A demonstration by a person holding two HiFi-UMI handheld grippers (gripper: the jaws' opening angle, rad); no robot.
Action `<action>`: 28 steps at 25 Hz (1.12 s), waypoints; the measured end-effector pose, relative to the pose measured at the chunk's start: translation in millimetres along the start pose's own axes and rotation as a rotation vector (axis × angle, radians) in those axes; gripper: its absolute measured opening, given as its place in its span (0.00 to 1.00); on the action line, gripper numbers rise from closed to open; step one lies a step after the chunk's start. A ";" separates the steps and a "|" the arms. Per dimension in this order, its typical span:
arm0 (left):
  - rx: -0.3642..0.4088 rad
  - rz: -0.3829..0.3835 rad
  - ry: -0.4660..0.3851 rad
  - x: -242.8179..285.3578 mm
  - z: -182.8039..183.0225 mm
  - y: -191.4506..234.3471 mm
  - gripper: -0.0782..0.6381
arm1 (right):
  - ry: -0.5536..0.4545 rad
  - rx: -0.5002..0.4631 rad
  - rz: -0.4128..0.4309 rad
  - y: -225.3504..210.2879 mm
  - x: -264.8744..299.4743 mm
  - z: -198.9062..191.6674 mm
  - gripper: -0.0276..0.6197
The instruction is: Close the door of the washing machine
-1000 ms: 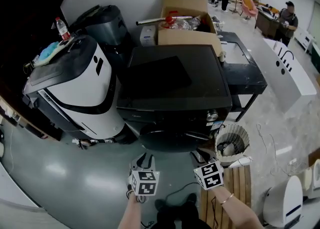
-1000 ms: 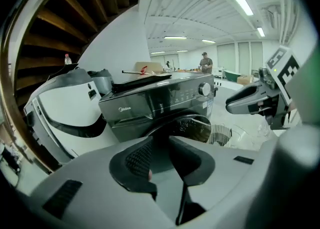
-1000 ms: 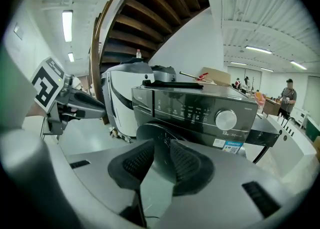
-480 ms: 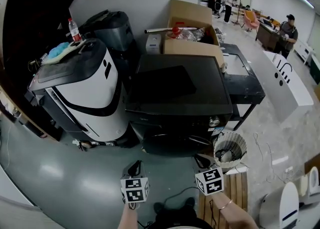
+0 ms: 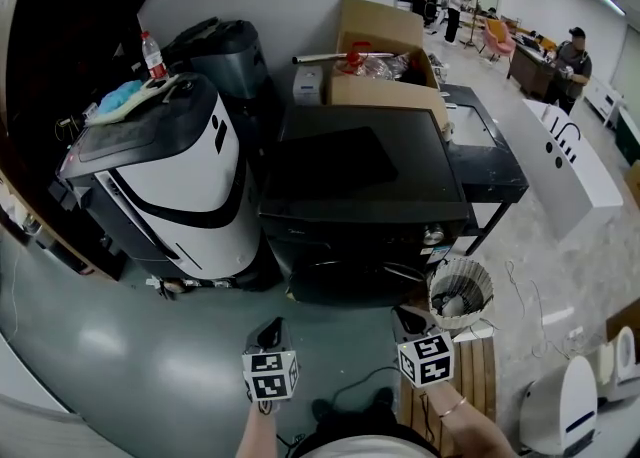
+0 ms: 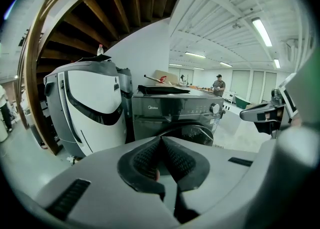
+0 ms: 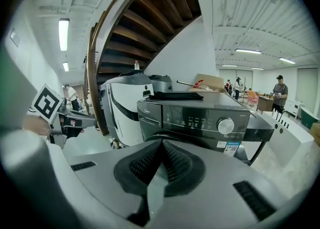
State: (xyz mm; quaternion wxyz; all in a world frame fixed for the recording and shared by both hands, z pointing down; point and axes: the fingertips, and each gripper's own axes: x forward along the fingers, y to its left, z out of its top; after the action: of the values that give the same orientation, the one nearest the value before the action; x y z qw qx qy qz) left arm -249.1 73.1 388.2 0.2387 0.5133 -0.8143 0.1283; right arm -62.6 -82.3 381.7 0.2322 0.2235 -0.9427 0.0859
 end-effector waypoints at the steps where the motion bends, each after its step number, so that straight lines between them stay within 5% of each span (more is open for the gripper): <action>1: -0.002 -0.004 0.000 -1.1 -1.3 3.2 0.14 | 0.000 0.008 -0.006 1.4 -0.1 -0.8 0.05; 28: -0.032 -0.047 0.001 -40.7 -20.5 55.0 0.14 | 0.032 0.036 -0.047 59.2 -9.9 -10.5 0.05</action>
State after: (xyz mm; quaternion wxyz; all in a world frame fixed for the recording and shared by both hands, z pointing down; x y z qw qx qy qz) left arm -278.6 138.2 386.5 0.2502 0.5285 -0.8038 0.1096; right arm -77.9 -23.3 382.8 0.2450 0.2486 -0.9317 0.1009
